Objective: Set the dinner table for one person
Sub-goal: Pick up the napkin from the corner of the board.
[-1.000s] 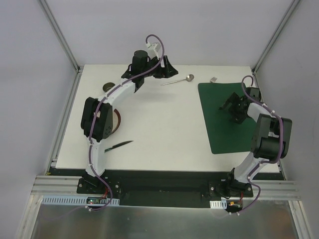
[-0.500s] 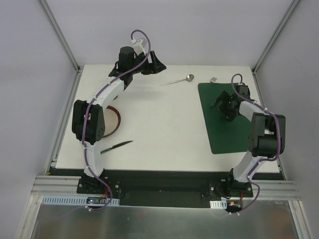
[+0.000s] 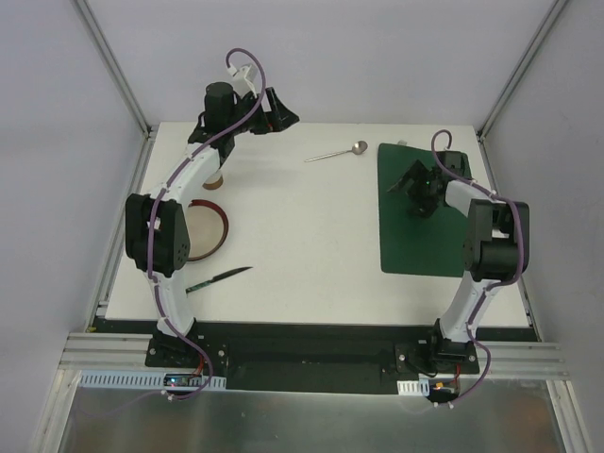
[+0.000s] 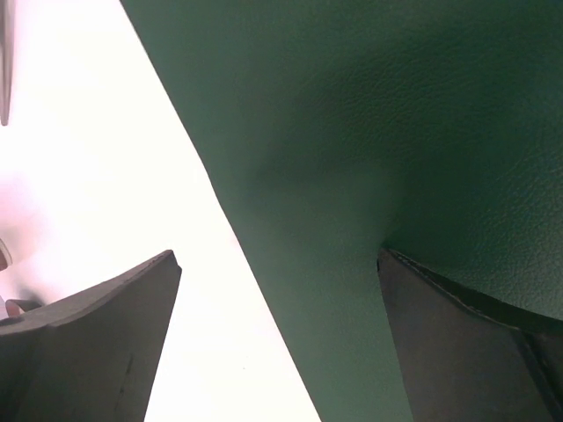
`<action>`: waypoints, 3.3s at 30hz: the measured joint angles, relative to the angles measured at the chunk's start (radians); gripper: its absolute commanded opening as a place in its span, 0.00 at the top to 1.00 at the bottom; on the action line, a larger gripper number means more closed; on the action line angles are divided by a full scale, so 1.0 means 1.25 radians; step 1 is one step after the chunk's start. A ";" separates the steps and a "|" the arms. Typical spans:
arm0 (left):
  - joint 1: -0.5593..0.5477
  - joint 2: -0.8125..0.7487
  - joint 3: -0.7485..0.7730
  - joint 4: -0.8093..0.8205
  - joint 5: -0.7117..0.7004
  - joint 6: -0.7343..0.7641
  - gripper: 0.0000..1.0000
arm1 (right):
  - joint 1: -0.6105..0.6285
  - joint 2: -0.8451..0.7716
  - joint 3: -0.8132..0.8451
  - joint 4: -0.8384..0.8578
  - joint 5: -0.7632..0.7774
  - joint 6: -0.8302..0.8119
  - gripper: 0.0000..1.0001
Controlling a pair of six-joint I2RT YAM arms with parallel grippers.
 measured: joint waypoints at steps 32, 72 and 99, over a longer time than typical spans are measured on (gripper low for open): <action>0.033 0.092 0.028 0.004 0.077 -0.056 0.17 | 0.280 -0.270 -0.350 0.100 0.022 0.203 0.02; -0.163 0.541 0.317 -0.069 0.325 -0.087 0.24 | 0.174 -0.632 -0.178 -0.177 0.103 0.087 0.04; -0.205 0.627 0.438 -0.002 0.245 -0.173 0.34 | 0.147 -0.698 -0.180 -0.214 0.093 0.080 0.04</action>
